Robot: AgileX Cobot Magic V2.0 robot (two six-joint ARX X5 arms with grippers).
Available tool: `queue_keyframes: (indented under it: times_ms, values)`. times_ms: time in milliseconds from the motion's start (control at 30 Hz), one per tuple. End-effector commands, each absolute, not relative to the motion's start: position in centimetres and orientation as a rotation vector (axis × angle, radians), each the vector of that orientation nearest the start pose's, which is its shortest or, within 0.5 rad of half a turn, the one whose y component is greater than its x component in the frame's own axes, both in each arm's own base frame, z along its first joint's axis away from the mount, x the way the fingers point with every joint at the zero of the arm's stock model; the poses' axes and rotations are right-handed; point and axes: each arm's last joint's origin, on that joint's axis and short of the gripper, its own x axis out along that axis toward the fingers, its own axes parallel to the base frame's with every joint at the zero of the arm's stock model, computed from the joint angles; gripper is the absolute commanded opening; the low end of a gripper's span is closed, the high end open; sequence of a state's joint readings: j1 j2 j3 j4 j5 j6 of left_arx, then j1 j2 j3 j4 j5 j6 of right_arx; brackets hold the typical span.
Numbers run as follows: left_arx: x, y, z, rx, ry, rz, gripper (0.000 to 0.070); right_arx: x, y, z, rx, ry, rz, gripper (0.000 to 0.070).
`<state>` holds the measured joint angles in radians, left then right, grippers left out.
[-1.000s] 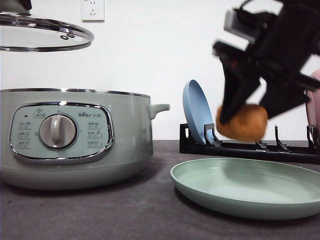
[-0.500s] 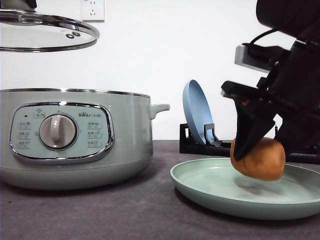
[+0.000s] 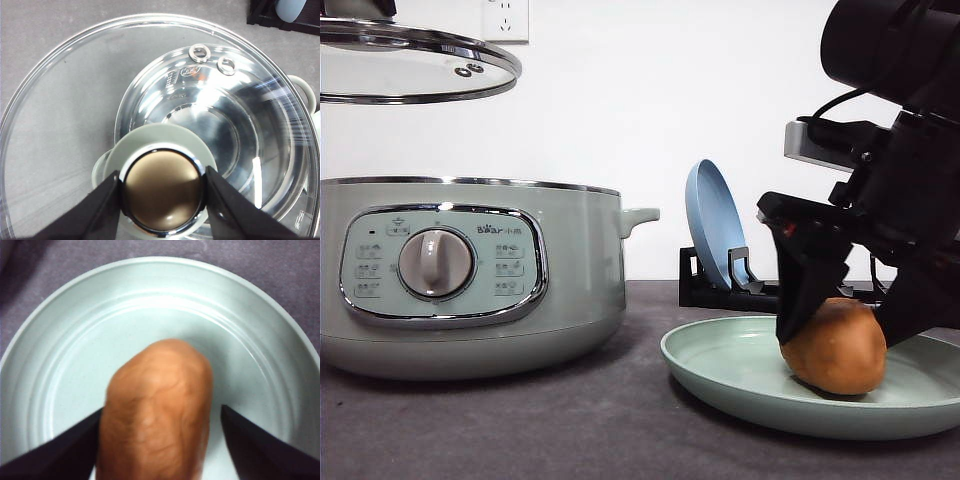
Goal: Transfer potato from steamer to green plate
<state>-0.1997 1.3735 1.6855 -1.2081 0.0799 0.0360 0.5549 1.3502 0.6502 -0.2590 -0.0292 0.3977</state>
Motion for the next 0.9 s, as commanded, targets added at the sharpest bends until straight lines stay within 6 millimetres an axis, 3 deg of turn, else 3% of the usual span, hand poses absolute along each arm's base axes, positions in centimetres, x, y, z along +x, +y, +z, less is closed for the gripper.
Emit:
queue_keyframes:
  times_ms: [0, 167, 367, 600, 867]
  values:
    - [23.8, -5.2, 42.9, 0.087, 0.830, -0.291, 0.0008, 20.9, 13.2, 17.4, 0.114, 1.011, 0.345, 0.0586]
    - [23.7, -5.7, 42.9, 0.093, 0.830, -0.312, 0.0008, 21.1, 13.3, 19.3, 0.124, 0.946, 0.367, 0.0620]
    - [23.7, -7.4, 42.6, 0.123, 0.840, -0.376, 0.0008, 21.2, 13.3, 23.8, 0.104, 0.830, 0.400, 0.0620]
    - [25.4, -9.8, 41.0, 0.157, 0.883, -0.435, 0.0008, 20.5, 12.8, 28.7, 0.079, 0.719, 0.430, 0.0620]
    - [27.5, -11.6, 39.1, 0.183, 0.935, -0.463, 0.0009, 19.1, 11.8, 31.3, 0.083, 0.636, 0.435, 0.0620]
